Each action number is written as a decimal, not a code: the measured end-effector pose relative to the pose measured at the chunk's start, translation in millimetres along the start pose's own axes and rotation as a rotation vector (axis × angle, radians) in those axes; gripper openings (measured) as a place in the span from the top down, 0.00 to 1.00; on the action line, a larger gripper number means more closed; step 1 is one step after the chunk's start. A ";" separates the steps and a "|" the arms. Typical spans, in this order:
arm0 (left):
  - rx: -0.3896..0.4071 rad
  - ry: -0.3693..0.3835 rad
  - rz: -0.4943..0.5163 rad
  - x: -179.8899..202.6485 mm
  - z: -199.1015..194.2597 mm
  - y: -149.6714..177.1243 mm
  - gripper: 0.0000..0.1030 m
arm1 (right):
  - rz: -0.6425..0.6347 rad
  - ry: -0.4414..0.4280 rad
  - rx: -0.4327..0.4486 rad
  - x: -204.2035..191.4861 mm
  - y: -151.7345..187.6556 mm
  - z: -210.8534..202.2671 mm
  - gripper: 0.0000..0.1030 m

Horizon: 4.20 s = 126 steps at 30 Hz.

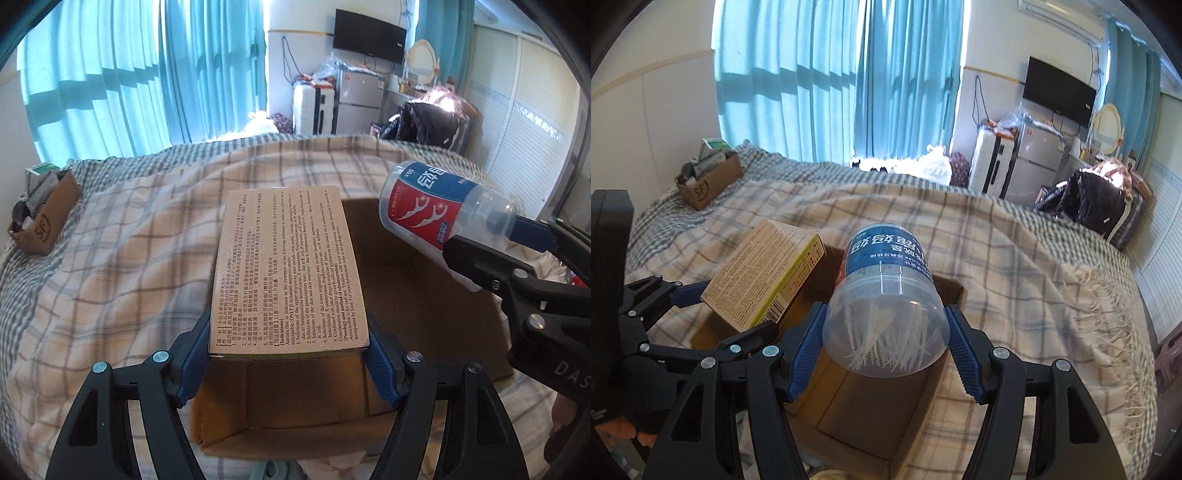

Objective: Organize objects
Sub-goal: 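Lower the card and bottle into the cardboard box and open both tools, then grasp the pale green hanger clip with the left tool while the right tool grasps the white tape roll, then carry the clip and tape roll into the box and open both tools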

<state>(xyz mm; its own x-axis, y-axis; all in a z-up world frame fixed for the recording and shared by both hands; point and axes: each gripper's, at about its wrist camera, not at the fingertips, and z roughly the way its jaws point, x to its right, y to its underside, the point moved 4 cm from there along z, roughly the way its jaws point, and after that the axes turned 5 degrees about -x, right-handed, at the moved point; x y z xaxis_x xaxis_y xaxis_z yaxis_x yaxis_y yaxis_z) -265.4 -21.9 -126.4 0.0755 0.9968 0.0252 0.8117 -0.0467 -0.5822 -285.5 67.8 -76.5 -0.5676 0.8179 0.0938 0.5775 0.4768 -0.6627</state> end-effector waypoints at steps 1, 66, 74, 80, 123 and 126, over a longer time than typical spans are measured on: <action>-0.005 0.005 0.005 1.3 4.8 0.4 0.27 | 0.005 0.001 -0.014 3.0 2.7 8.9 0.38; -0.259 -0.061 -0.110 -19.0 17.4 175.0 0.00 | -0.055 -0.081 -0.367 -23.4 164.2 9.2 0.01; -0.239 -0.028 -0.078 -14.7 15.7 173.8 0.26 | -0.048 -0.103 -0.379 -25.8 166.6 11.8 0.11; -0.235 -0.004 -0.078 -12.9 7.2 175.5 0.37 | -0.045 -0.127 -0.365 -27.0 170.3 9.4 0.21; -0.028 0.080 -0.207 -1.5 -118.7 173.2 0.92 | 0.009 -0.167 -0.202 -38.8 181.7 -93.0 0.21; -0.007 0.067 -0.202 -1.5 -129.5 166.4 0.92 | 0.006 -0.163 -0.182 -38.4 177.4 -102.0 0.21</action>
<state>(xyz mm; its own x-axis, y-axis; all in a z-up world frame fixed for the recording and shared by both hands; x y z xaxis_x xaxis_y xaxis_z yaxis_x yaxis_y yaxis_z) -55.4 -39.5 -118.1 -0.0507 0.9795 0.1948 0.8185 0.1525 -0.5539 -101.4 153.8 -121.9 -0.6424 0.7653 -0.0404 0.6689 0.5342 -0.5169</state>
